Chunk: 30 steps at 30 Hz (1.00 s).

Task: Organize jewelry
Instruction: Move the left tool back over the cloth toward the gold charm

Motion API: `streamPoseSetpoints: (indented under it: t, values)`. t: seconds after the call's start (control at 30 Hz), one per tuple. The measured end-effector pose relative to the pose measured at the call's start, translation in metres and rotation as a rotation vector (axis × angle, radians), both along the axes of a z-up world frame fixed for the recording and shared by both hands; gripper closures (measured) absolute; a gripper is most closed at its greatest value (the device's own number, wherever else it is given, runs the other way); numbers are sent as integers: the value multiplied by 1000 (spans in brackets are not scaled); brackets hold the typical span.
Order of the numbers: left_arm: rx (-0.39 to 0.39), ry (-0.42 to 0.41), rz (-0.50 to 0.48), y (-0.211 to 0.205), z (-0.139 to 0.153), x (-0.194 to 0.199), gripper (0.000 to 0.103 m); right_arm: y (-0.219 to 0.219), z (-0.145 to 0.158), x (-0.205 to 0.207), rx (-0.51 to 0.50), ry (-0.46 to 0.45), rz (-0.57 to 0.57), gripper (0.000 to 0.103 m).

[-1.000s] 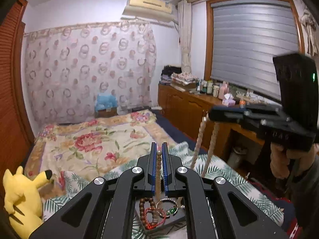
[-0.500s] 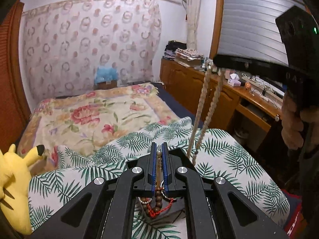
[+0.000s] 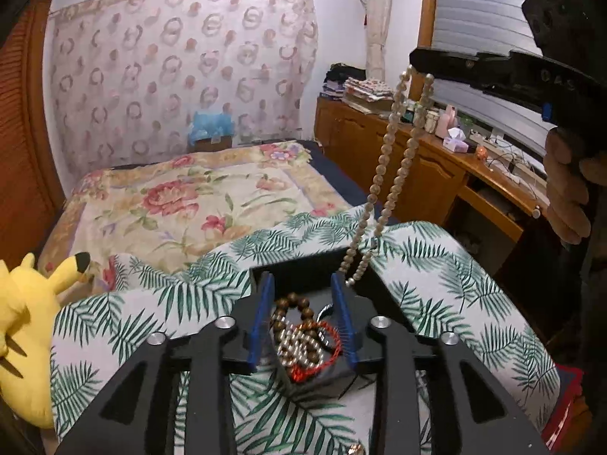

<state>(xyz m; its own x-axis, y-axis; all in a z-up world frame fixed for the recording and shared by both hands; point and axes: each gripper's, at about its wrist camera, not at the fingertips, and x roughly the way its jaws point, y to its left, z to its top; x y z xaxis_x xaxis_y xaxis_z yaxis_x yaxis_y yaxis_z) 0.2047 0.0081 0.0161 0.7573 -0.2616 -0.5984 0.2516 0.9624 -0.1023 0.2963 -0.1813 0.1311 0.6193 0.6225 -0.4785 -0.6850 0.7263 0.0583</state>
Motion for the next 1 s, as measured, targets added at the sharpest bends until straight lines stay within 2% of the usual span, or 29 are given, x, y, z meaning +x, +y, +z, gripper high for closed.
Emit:
streamPoseSetpoints:
  t: [0.07,0.17,0.37,0.47,0.7,0.8,0.97,1.0]
  values:
    - [4,6,7,2,-4,-5,57,3,-14,2,-13,33,3,94]
    - [15,25,20,5,-13,-15,48,9,-37,1,-48,60,0,93]
    - [19,68,43,11,-32,-41,46,4,-70,-15,-75,98,-16,93]
    - [26,76,45,10,-40,-56,39,-4,-84,-33,-82,113,-26,93]
    - [26,71,44,4,-53,-92,35,-23,-126,-80,-110,143,-51,93]
    - [24,70,39,2,-60,-102,34,-34,-148,-91,-125,161,-84,77]
    - [17,78,44,-2,-73,-116,34,-47,-175,-105,-159,181,-123,76]
    - [17,78,43,-3,-74,-119,34,-49,-181,-109,-167,185,-128,72]
